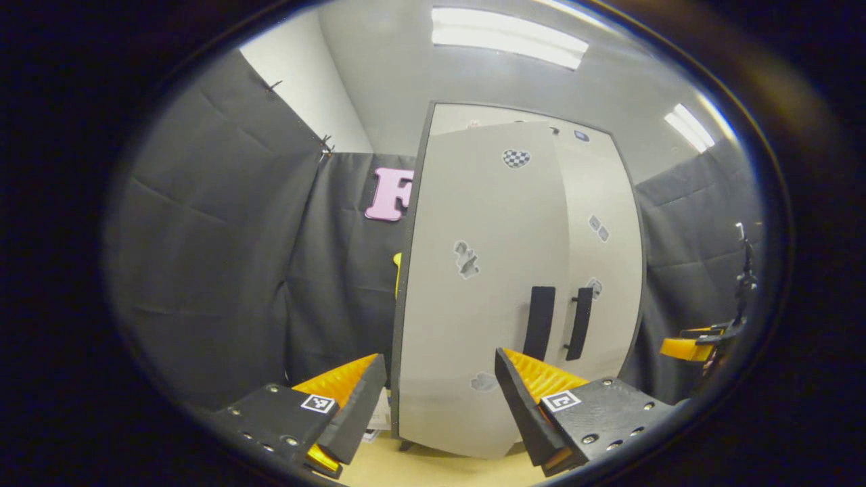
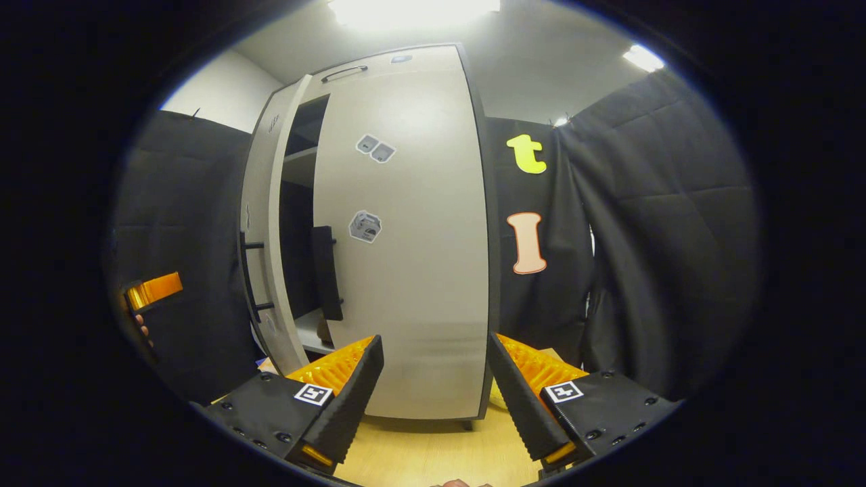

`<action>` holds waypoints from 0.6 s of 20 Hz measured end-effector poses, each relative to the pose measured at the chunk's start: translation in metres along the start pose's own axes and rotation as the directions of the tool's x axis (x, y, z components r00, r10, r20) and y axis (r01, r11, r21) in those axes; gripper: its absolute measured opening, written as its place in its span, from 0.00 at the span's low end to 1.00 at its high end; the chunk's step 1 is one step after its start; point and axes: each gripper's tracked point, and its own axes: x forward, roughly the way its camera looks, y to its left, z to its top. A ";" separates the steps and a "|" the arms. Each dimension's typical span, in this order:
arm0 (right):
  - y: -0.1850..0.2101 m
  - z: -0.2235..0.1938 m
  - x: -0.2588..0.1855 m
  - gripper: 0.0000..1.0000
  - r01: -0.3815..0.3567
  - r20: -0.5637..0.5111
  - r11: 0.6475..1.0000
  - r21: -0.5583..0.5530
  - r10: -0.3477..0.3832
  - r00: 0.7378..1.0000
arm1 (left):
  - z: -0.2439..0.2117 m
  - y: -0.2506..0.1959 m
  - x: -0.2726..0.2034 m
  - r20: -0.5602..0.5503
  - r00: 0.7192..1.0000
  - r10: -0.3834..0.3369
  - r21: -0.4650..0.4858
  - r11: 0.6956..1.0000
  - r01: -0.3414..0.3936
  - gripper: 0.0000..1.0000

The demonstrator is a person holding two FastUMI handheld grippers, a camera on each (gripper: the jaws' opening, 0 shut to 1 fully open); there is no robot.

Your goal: Grab one shoe with the right hand and put it into the shoe cabinet, grab the other shoe with the left hand and put it into the shoe cabinet; then close the right door with the right hand and the left door with the left hand.

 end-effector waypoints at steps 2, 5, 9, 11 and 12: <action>-0.002 -0.005 -0.007 0.98 0.026 0.007 1.000 0.004 -0.026 1.000 | -0.009 -0.002 0.004 -0.004 1.000 -0.019 -0.007 1.000 0.019 0.93; -0.007 -0.014 -0.014 0.98 0.064 -0.017 0.997 0.033 -0.064 0.998 | -0.024 0.000 0.009 -0.052 0.998 -0.023 -0.024 0.999 0.022 0.93; -0.005 -0.013 -0.021 0.98 0.072 0.029 0.997 0.024 -0.073 0.997 | -0.027 -0.002 0.015 -0.051 0.996 -0.075 0.019 0.997 0.077 0.94; 0.001 -0.018 -0.021 0.98 0.071 0.005 0.997 0.034 -0.071 0.997 | -0.029 -0.006 0.020 -0.062 0.994 -0.094 -0.044 0.995 0.092 1.00; 0.004 -0.017 -0.022 0.98 0.062 0.005 0.997 0.035 -0.062 0.998 | -0.027 -0.006 0.021 -0.057 0.994 -0.092 -0.065 0.994 0.089 1.00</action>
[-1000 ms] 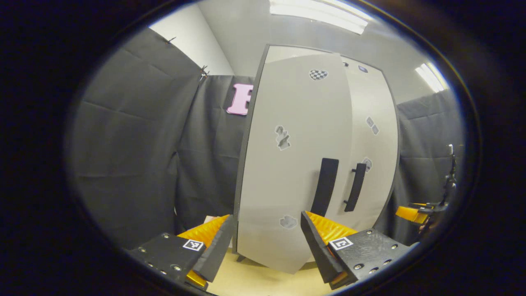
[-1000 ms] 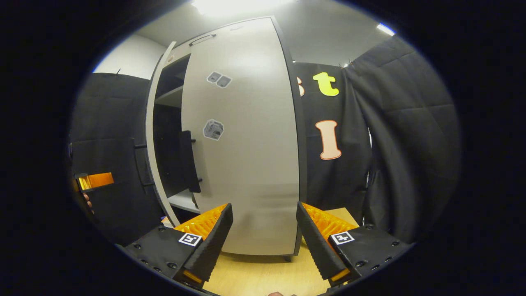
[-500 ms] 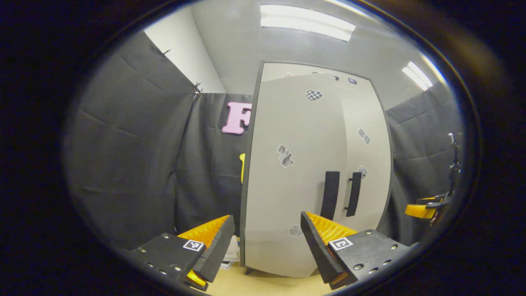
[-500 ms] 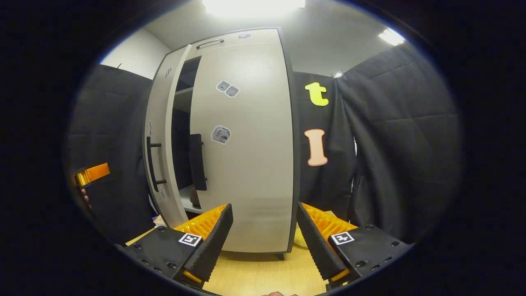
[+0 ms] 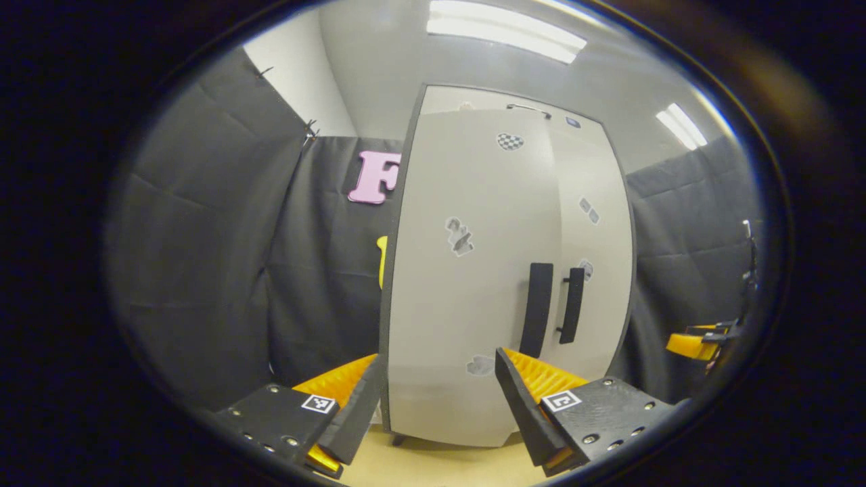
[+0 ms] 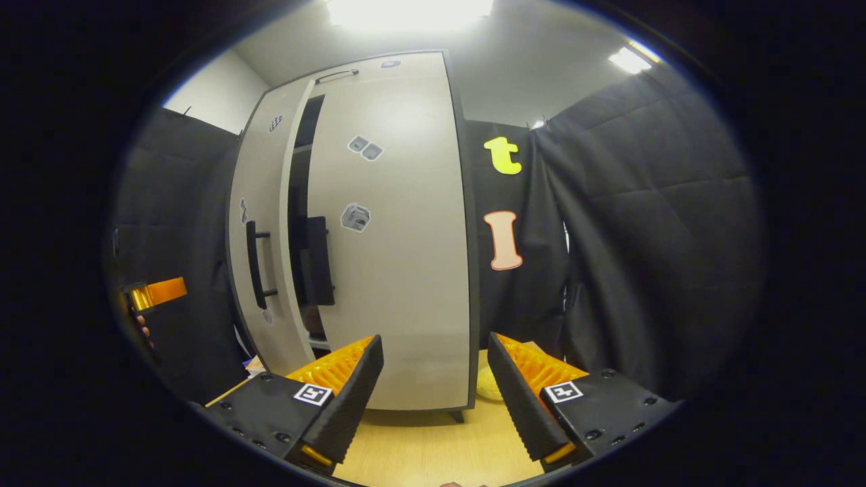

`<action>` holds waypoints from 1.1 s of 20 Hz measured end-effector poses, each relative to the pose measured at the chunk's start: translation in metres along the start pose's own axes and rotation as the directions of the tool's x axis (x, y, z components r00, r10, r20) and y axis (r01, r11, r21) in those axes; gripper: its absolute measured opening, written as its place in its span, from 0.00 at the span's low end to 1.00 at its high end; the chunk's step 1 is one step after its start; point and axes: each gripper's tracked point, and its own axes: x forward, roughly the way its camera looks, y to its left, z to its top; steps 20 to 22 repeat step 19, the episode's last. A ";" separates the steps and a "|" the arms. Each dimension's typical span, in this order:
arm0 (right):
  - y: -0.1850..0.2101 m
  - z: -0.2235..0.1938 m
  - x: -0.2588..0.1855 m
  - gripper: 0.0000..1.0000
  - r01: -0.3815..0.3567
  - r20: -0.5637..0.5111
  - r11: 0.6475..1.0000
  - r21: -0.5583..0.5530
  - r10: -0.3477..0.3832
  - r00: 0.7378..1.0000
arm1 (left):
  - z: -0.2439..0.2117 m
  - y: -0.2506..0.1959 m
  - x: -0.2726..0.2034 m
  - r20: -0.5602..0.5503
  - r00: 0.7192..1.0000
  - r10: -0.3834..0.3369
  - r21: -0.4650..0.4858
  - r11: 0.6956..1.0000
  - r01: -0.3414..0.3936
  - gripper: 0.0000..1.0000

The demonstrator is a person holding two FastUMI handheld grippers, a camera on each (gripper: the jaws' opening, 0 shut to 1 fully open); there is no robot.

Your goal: Grab one shoe with the right hand and put it into the shoe cabinet, grab the other shoe with the left hand and put it into the shoe cabinet; then close the right door with the right hand and the left door with the left hand.

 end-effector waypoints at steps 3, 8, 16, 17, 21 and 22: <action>-0.005 0.000 -0.002 0.98 0.019 0.005 0.999 -0.025 -0.019 1.000 | 0.001 0.005 0.000 0.018 1.000 0.011 0.015 1.000 -0.011 1.00; -0.003 0.002 -0.002 0.98 0.020 0.002 1.000 0.006 -0.020 1.000 | -0.019 0.013 -0.011 -0.032 0.999 0.031 0.058 0.998 -0.029 0.97; -0.001 0.006 0.005 0.98 0.000 0.005 1.000 0.013 0.000 1.000 | -0.029 0.022 -0.024 -0.044 0.996 0.079 0.095 0.993 -0.074 0.94; -0.002 0.006 0.008 0.98 0.001 0.005 1.000 0.016 -0.001 1.000 | -0.031 0.023 -0.024 -0.044 0.995 0.084 0.102 0.992 -0.079 0.94; -0.002 0.003 0.013 0.98 -0.004 -0.008 1.000 0.024 0.004 1.000 | -0.037 0.022 -0.021 -0.059 0.994 0.087 0.087 0.993 -0.082 1.00; -0.002 0.003 0.013 0.98 -0.004 -0.008 1.000 0.024 0.004 1.000 | -0.037 0.022 -0.021 -0.059 0.994 0.087 0.087 0.993 -0.082 1.00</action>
